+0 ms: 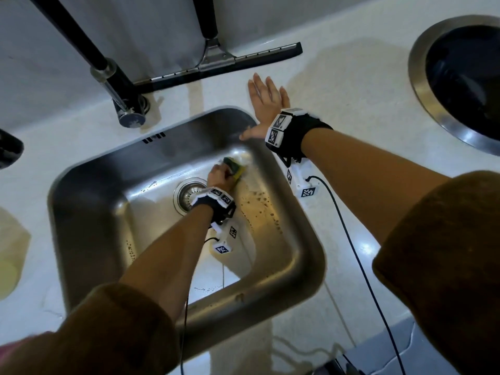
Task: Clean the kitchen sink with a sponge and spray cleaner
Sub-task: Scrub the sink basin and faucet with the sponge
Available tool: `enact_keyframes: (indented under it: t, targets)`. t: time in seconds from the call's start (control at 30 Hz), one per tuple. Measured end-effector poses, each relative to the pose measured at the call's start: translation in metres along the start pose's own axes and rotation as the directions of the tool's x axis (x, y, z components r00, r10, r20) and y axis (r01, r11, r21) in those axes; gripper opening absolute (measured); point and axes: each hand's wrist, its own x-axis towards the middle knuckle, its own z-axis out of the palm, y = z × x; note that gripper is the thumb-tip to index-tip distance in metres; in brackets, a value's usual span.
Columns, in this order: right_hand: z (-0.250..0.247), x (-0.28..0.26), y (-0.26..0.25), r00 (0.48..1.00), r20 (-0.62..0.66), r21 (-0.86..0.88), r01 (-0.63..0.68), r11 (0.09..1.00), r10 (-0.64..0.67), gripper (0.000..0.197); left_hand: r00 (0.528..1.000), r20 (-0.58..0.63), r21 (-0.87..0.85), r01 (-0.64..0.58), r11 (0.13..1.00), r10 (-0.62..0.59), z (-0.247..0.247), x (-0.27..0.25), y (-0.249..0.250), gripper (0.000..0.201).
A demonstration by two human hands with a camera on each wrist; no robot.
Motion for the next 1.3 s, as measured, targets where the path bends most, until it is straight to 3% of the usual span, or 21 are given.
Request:
enact_keyframes:
  t: [0.17,0.27,0.33,0.47,0.57,0.6,0.63,0.73,0.87,1.0,1.07,1.1,1.17,1.2,1.27,1.3]
  targets:
    - [-0.002,-0.002,0.000,1.000,0.004,0.007,0.001,1.000,-0.001,0.118,0.971,0.138,0.149,-0.213,0.966,0.193,0.043,-0.026,0.027,0.014]
    - [-0.004,-0.004,0.000,1.000,0.017,0.003,0.003,1.000,-0.003,0.117,0.983,0.050,-0.074,-0.172,0.982,0.176,0.069,-0.056,0.036,0.009]
    - [-0.003,-0.004,0.000,1.000,0.019,0.004,0.000,1.000,0.000,0.118,0.948,0.142,-0.051,-0.281,0.958,0.285,0.076,-0.070,0.028,0.011]
    - [-0.006,-0.006,-0.003,0.999,0.039,0.007,-0.009,1.000,0.009,0.117,0.780,0.447,0.049,-0.510,0.859,0.438,0.090,-0.102,0.009,0.026]
    - [-0.007,-0.006,-0.003,0.999,0.044,0.010,-0.012,1.000,0.011,0.117,0.603,0.579,0.176,-0.750,0.638,0.549,0.094,-0.129,-0.003,0.023]
    - [-0.007,-0.006,-0.003,0.999,0.043,0.013,-0.012,1.000,0.012,0.117,0.563,0.624,0.190,-0.782,0.594,0.541,0.096,-0.134,-0.010,0.024]
    - [-0.007,-0.006,-0.003,0.999,0.045,0.018,-0.012,1.000,0.011,0.117,0.487,0.668,0.147,-0.827,0.542,0.562,0.098,-0.138,-0.019,0.026]
    - [-0.008,-0.007,-0.003,0.999,0.047,0.020,-0.010,1.000,0.009,0.118,0.380,0.766,0.099,-0.867,0.489,0.519,0.087,-0.146,-0.037,0.031]
    - [-0.009,-0.007,-0.002,0.999,0.050,0.020,-0.005,1.000,0.004,0.117,0.190,0.855,0.046,-0.955,0.292,0.484,0.060,-0.149,-0.058,0.026]
    - [-0.009,-0.007,-0.002,0.999,0.055,0.022,0.000,1.000,-0.002,0.117,0.088,0.886,0.025,-0.989,0.143,0.456,0.027,-0.153,-0.107,0.012]
    - [-0.009,-0.006,-0.002,0.998,0.058,0.019,0.000,1.000,-0.001,0.118,0.049,0.903,0.004,-0.994,0.106,0.426,0.011,-0.155,-0.128,0.016]
    - [-0.009,-0.005,-0.001,0.998,0.058,0.019,-0.001,1.000,-0.001,0.118,0.042,0.900,0.013,-0.998,0.069,0.434,0.003,-0.153,-0.134,0.020]
    - [-0.008,-0.005,-0.001,0.998,0.057,0.020,0.001,1.000,-0.002,0.118,0.114,0.890,0.087,-0.993,0.082,0.441,-0.013,-0.142,-0.144,0.034]
    - [-0.008,-0.006,-0.001,0.998,0.057,0.021,0.004,1.000,-0.005,0.117,0.194,0.880,0.157,-0.980,0.120,0.434,-0.020,-0.133,-0.145,0.046]
    - [-0.008,-0.006,-0.001,0.998,0.054,0.023,0.007,1.000,-0.009,0.117,0.419,0.822,0.339,-0.904,0.260,0.386,-0.031,-0.122,-0.138,0.056]
    - [-0.008,-0.006,-0.001,0.999,0.050,0.024,0.007,1.000,-0.008,0.117,0.501,0.802,0.436,-0.863,0.254,0.325,-0.032,-0.115,-0.135,0.056]
